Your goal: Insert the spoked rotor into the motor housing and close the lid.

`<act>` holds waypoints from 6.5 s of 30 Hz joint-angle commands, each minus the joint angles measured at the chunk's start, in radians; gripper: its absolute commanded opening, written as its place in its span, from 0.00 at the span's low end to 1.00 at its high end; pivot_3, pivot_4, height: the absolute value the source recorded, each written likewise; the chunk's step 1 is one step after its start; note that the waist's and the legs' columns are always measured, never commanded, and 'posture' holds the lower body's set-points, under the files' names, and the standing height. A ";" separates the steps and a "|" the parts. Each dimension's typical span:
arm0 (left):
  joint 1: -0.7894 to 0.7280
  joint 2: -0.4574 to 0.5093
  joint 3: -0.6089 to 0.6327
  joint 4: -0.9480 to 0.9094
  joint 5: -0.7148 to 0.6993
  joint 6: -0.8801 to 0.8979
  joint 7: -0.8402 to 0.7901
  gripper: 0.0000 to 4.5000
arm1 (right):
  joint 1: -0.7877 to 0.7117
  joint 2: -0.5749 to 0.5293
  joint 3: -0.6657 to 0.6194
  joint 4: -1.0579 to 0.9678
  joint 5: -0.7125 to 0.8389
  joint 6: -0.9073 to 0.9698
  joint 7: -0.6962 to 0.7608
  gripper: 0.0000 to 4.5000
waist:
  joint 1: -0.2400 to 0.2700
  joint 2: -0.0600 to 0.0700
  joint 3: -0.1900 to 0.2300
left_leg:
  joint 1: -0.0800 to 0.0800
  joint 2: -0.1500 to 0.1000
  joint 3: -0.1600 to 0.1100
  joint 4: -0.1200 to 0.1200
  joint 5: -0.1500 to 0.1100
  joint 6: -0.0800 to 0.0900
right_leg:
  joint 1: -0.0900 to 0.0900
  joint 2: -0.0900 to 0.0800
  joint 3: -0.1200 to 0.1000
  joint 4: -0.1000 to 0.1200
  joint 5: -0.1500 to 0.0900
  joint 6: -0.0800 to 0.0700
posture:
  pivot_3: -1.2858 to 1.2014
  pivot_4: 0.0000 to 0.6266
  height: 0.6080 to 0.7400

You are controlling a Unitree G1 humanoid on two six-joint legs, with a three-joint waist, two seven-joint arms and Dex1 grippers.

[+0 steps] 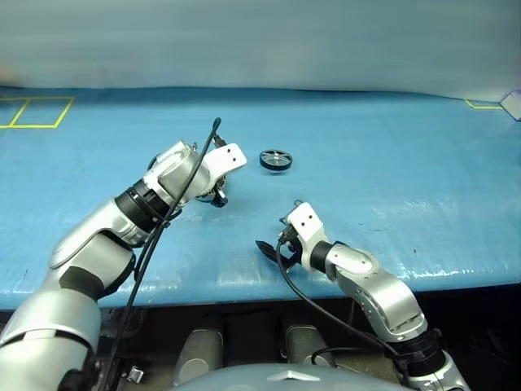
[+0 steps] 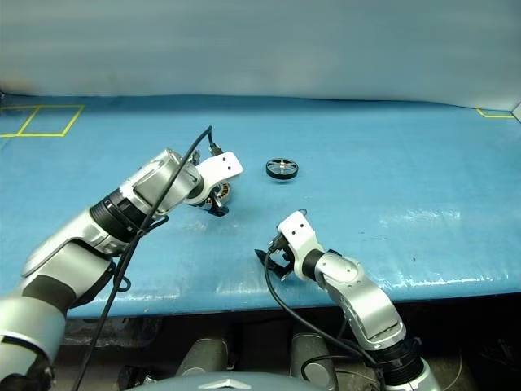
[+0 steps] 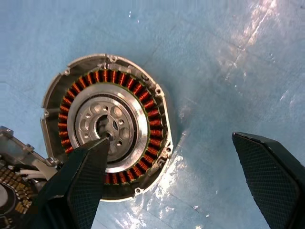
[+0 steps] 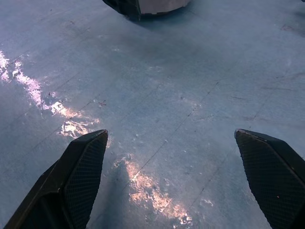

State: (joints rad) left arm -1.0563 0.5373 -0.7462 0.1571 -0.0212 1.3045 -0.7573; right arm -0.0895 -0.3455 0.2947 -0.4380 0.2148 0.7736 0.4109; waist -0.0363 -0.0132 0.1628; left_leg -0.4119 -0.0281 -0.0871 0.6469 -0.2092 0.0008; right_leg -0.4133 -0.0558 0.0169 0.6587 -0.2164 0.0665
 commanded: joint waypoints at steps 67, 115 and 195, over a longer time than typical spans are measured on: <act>0.223 0.101 0.018 -0.282 0.067 -0.294 -0.160 0.40 | 0.053 0.021 -0.032 -0.055 -0.010 -0.011 -0.053 1.00 | 0.006 0.000 0.001 | 0.001 0.000 0.000 0.000 0.000 0.001 | 0.001 -0.001 0.000 0.000 0.000 0.000 | 0.52 0.24 1.00; 0.288 0.171 0.080 -0.127 0.292 -1.114 -0.671 0.40 | 0.140 0.061 -0.039 -0.094 -0.026 -0.021 -0.108 1.00 | 0.000 0.000 0.001 | 0.001 0.001 0.001 0.000 0.000 0.001 | 0.001 0.000 0.000 0.001 -0.003 -0.006 | 0.52 0.24 1.00; 1.306 -0.170 0.586 -0.588 -0.095 -1.136 0.172 0.00 | -0.046 0.280 -0.197 0.438 -0.196 -0.312 -0.335 0.15 | 0.010 0.003 0.002 | 0.003 0.002 0.001 -0.002 0.000 0.001 | 0.001 -0.004 0.000 -0.001 -0.004 -0.008 | 0.52 0.24 1.00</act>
State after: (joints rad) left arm 0.2517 0.3665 -0.1545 -0.4304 -0.1306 0.2077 -0.5949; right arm -0.1683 -0.0537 0.0942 0.0166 0.0259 0.4240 0.0668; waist -0.0266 -0.0105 0.1653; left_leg -0.4092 -0.0261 -0.0863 0.6453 -0.2095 0.0018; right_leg -0.4121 -0.0604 0.0168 0.6575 -0.2209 0.0588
